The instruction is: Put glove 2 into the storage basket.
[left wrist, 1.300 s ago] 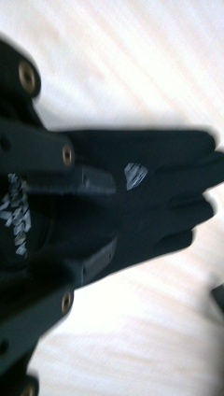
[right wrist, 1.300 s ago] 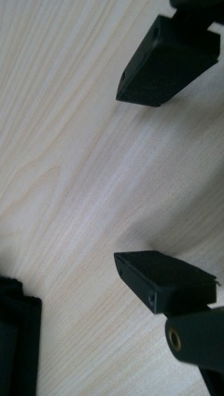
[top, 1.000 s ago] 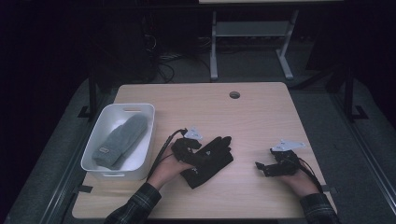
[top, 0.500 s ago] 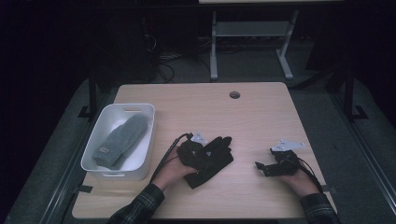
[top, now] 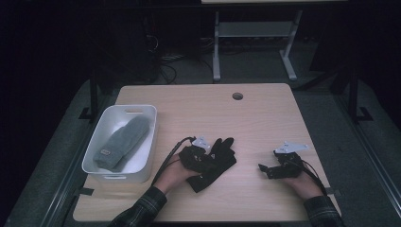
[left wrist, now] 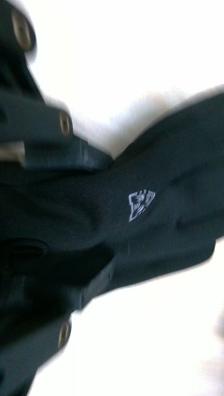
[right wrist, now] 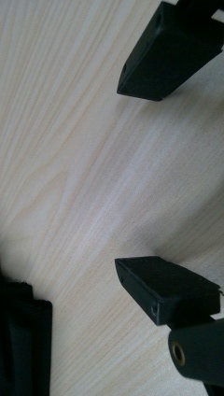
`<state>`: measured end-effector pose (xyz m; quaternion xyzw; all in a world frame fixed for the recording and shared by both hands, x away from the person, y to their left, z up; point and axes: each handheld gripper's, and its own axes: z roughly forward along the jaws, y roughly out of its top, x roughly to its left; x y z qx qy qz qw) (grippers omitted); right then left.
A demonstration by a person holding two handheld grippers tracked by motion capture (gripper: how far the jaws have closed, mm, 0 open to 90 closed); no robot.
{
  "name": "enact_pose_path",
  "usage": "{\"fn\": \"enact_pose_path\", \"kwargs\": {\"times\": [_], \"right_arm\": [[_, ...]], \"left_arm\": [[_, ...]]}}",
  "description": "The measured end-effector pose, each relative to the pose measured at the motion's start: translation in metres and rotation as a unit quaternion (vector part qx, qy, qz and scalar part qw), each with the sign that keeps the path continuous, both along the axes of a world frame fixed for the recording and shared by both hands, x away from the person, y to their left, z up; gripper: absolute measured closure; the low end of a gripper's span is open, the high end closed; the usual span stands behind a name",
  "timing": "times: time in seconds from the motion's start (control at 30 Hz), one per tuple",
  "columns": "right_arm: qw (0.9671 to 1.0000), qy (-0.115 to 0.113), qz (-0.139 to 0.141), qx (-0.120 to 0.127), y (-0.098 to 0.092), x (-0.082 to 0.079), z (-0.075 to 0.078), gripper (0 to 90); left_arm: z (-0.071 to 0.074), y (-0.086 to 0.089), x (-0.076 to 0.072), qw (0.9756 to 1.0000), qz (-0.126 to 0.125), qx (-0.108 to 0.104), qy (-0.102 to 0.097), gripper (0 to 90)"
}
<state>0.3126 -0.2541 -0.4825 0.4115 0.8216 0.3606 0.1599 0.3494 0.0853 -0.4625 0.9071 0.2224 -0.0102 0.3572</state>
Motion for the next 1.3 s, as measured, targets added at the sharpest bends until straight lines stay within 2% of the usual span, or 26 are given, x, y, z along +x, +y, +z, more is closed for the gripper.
{"fn": "enact_pose_path", "kwargs": {"times": [0.03,0.1,0.27,0.37,0.53,0.67,0.83,1.0,1.17,1.3], "right_arm": [[1.0,0.001,0.0,-0.001,0.0,0.0,0.0,13.4],[1.0,0.0,0.0,0.0,0.0,0.0,0.0,13.4],[1.0,0.0,0.0,0.0,0.0,0.0,0.0,13.5],[1.0,0.001,0.0,0.0,0.0,0.0,0.0,13.5],[1.0,0.0,0.0,-0.001,0.0,0.0,0.0,13.4],[1.0,0.002,-0.002,0.0,0.0,0.0,0.0,13.5],[1.0,0.002,-0.003,0.0,0.0,0.0,0.0,13.5],[1.0,0.002,-0.003,0.0,0.0,0.0,0.0,13.4],[1.0,0.002,-0.003,0.0,0.0,0.0,0.0,13.4],[1.0,0.002,-0.003,0.001,0.0,0.0,0.0,13.5]], "left_arm": [[0.0,0.0,0.0,0.9999,0.002,-0.006,0.011,59.2],[-0.001,0.001,0.002,0.9997,0.0,-0.012,0.023,64.4],[0.003,0.001,0.005,0.9989,0.004,-0.011,0.045,67.6],[0.008,0.001,0.005,0.9994,0.006,-0.002,0.035,67.9],[0.024,0.004,0.001,0.9997,0.007,0.001,0.023,67.8],[0.033,0.007,-0.001,0.9994,0.017,-0.009,0.027,67.8],[0.051,0.013,-0.001,0.9995,0.023,-0.006,0.021,67.7],[0.074,0.022,0.002,0.9993,0.032,-0.019,0.011,67.6],[0.091,0.032,0.004,0.9992,0.038,-0.014,0.001,67.5],[0.103,0.047,0.006,0.9989,0.047,-0.007,-0.002,67.4]]}}
